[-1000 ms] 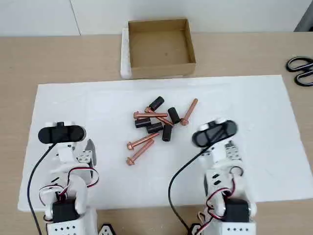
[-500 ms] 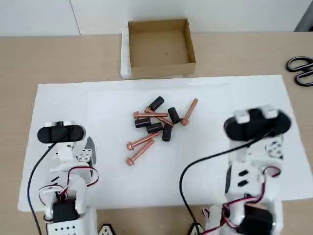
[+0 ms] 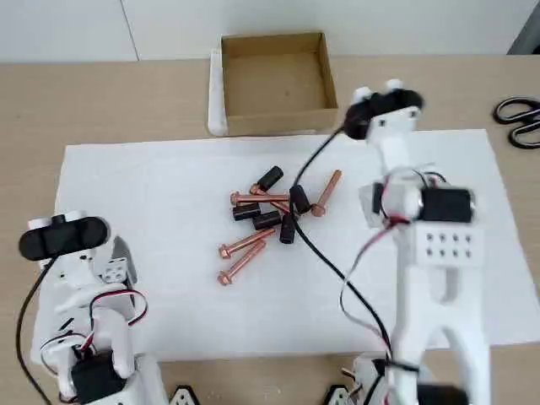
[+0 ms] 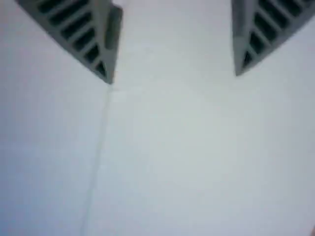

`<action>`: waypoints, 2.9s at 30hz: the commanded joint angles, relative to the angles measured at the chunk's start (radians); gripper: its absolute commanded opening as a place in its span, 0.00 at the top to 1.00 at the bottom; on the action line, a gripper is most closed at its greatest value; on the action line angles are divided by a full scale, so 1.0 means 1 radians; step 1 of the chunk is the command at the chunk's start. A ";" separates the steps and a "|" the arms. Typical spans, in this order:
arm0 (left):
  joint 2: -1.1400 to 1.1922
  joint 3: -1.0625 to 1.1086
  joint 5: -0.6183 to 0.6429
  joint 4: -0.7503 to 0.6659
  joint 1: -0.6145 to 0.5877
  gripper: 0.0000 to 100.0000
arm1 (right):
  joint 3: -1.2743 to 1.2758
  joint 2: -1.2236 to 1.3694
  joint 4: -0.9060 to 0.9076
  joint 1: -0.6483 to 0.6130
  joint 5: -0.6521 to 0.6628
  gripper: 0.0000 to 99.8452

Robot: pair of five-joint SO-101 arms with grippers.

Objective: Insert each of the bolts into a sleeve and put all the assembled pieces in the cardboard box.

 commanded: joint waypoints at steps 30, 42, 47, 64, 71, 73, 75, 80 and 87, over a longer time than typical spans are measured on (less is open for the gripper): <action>0.746 -0.498 -0.041 -0.018 -0.009 0.85 | 0.051 0.318 -0.229 -0.383 -0.384 0.88; 0.746 -0.461 -0.041 -0.005 -0.008 0.85 | 0.054 0.369 -0.246 -0.397 -0.450 0.88; 0.746 -0.461 -0.041 -0.005 -0.008 0.85 | 0.054 0.369 -0.274 -0.397 -0.494 0.88; 0.746 -0.461 -0.041 -0.005 -0.008 0.85 | 0.006 0.575 -0.309 -0.407 -0.543 0.88; 0.746 -0.461 -0.041 -0.005 -0.008 0.85 | 0.006 0.593 -0.309 -0.407 -0.542 0.88; 0.746 -0.461 -0.041 -0.005 -0.008 0.85 | 0.006 0.593 -0.308 -0.407 -0.540 0.89; 0.746 -0.461 -0.041 -0.005 -0.008 0.85 | 0.006 0.587 -0.308 -0.406 -0.539 0.93; 0.746 -0.461 -0.041 -0.005 -0.008 0.85 | -0.017 0.582 -0.277 -0.404 -0.442 0.98; 0.746 -0.469 -0.041 -0.011 -0.008 0.85 | -0.203 0.463 -0.064 -0.378 -0.374 0.98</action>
